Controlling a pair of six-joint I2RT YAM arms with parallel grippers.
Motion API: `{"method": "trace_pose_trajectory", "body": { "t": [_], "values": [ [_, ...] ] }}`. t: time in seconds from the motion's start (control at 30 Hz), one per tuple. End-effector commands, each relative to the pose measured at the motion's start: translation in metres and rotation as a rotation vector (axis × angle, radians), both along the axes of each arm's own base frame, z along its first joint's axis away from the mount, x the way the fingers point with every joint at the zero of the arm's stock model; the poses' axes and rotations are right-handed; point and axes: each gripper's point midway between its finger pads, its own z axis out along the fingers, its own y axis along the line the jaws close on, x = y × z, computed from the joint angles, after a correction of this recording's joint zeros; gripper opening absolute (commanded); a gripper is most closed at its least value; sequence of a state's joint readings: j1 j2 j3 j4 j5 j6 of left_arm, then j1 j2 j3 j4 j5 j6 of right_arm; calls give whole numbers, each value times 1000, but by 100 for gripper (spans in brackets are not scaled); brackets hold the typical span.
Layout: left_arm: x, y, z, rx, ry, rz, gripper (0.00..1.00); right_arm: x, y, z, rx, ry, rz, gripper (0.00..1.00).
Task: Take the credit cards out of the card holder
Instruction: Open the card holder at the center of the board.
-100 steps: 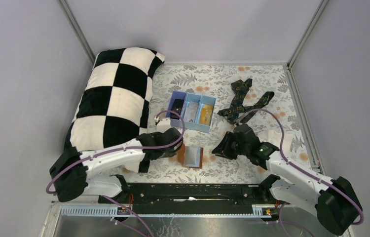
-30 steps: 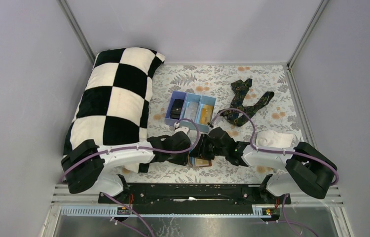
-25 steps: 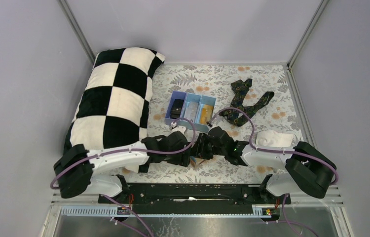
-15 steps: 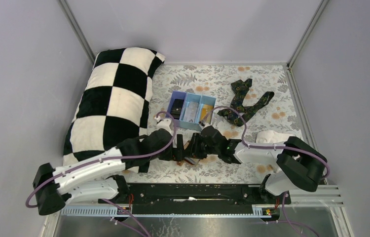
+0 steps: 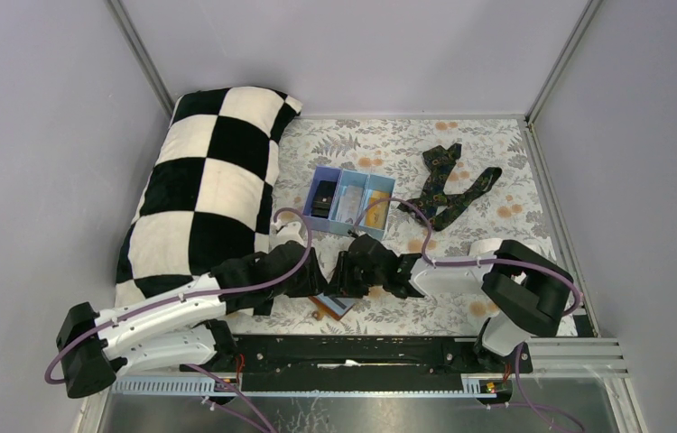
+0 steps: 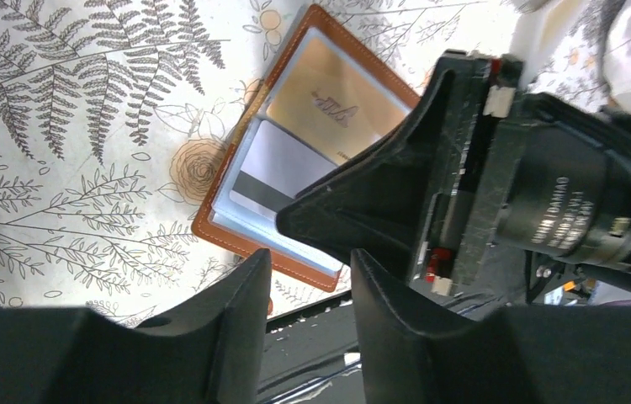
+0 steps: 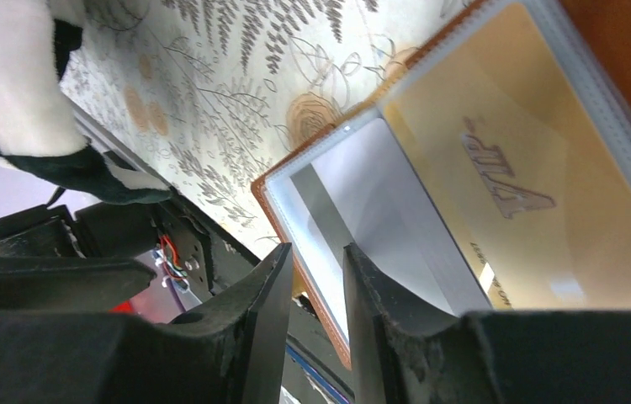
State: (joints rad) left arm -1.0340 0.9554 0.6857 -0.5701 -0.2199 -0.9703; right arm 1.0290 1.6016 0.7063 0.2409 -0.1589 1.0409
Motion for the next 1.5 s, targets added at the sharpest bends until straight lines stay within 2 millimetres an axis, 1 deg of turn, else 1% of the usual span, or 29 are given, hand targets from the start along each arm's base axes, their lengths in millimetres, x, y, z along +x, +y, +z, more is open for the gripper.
{"method": "trace_pose_trajectory", "body": {
  "t": [0.0,0.07,0.23,0.3,0.37,0.47,0.53,0.67,0.7,0.73,0.77,0.83,0.93,1.0,1.1,1.2,1.27,1.37,1.4,1.47],
  "values": [
    [3,-14,-2,-99,15,41,39,-2,-10,8,-39,-36,10,37],
    [3,-18,-9,-114,31,45,32,-2,-15,14,-41,-62,8,37],
    [1,-22,-35,-86,82,52,24,5,-38,21,-105,-132,-35,38],
    [0,-21,-45,-67,94,57,22,13,-46,22,-140,-173,-55,38],
    [0,-20,-54,-47,100,55,22,19,-59,21,-214,-208,-51,39],
    [1,-16,-65,-8,104,61,21,37,-72,30,-298,-269,-57,43],
    [2,-13,-72,11,109,62,21,48,-78,30,-321,-285,-44,46],
    [1,-10,-84,22,130,59,20,67,-91,21,-394,-270,6,47],
    [1,-10,-85,21,130,58,20,68,-92,18,-417,-276,35,51],
    [3,-10,-86,21,127,57,21,69,-90,15,-432,-281,66,56],
    [4,-9,-87,27,126,57,21,69,-90,12,-451,-278,93,63],
    [7,-9,-89,34,124,51,21,70,-90,3,-478,-270,131,69],
    [15,-6,-92,54,112,47,20,69,-90,-7,-492,-254,162,70],
    [21,-4,-91,73,99,39,20,68,-91,-10,-480,-241,166,70],
    [29,-1,-90,94,82,24,20,62,-93,-17,-425,-197,171,69],
    [34,-2,-89,105,71,2,20,54,-93,-21,-373,-163,179,64],
    [37,-4,-89,114,66,-14,20,48,-92,-23,-344,-149,174,56],
    [40,-9,-91,130,70,-36,20,36,-95,-26,-309,-110,148,40],
    [41,-12,-91,130,73,-47,20,33,-97,-25,-296,-102,130,36],
    [42,-18,-92,127,79,-70,20,22,-101,-27,-265,-63,90,31]
  ]
}}
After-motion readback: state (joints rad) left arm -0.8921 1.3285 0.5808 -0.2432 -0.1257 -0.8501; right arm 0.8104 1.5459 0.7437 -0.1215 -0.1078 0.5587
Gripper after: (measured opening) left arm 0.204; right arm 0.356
